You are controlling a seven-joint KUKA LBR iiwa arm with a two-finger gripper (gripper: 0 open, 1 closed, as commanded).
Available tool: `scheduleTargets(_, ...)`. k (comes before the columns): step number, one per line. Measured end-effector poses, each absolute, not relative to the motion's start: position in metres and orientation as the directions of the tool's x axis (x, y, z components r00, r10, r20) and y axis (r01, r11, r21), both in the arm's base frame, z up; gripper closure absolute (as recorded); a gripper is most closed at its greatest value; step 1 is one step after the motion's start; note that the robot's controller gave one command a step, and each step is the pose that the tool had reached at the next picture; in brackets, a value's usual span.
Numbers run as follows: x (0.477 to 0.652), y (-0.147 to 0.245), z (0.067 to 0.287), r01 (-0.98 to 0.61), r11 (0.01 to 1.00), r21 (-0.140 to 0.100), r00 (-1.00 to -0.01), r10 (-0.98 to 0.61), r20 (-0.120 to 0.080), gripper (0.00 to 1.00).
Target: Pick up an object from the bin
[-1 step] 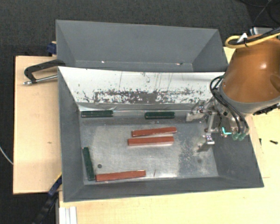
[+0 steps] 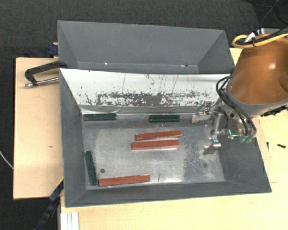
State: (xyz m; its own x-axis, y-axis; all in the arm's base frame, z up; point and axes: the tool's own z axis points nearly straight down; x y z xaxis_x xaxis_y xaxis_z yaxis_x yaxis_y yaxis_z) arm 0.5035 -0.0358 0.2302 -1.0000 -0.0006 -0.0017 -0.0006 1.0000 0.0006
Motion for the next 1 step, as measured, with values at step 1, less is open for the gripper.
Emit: scheduleTargets(1, 0.5133, -0.0035, 0.1910, -0.082, 0.997, -0.001, -0.997, -0.082, -0.006, 0.00)
